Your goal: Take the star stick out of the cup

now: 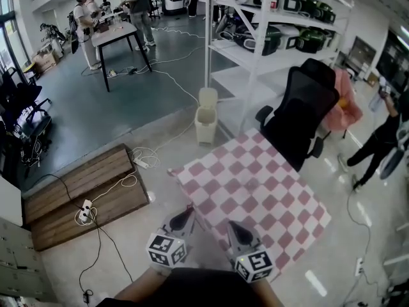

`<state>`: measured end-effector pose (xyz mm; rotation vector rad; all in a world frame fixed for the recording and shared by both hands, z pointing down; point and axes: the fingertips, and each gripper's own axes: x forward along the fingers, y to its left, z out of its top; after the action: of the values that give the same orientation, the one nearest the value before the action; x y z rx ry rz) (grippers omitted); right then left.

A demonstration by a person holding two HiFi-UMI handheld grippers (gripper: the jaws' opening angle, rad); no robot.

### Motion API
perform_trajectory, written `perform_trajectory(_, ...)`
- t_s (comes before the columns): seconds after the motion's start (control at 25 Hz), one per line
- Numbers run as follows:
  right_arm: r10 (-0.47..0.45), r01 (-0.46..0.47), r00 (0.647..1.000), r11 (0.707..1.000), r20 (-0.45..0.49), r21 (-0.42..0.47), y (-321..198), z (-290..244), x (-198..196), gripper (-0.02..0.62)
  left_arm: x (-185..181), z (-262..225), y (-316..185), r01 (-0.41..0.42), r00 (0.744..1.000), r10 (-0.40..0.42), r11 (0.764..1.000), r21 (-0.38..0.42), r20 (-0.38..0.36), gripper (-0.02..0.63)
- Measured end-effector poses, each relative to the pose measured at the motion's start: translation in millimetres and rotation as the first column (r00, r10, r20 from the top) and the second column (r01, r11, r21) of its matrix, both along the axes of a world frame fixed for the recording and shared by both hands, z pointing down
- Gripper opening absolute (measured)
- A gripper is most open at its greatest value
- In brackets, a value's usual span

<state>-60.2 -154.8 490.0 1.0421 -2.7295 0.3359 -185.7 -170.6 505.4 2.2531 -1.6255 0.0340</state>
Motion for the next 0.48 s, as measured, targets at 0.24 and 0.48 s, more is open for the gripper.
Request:
perform_trajectory(0.24,-0.009,0.009,1.0,1.0,0.005,0.015,2,-2,6,0.007,12,-4,-3,-0.011,1.0,0.011,1.0,0.005,-0.006,0.052)
perform_trajectory(0.48,0.017,-0.017,1.0,1.0,0.017,-0.002,2,-1,23,0.008,33,-3,-6,-0.039,0.999,0.039,0.999,0.002,-0.009,0.052)
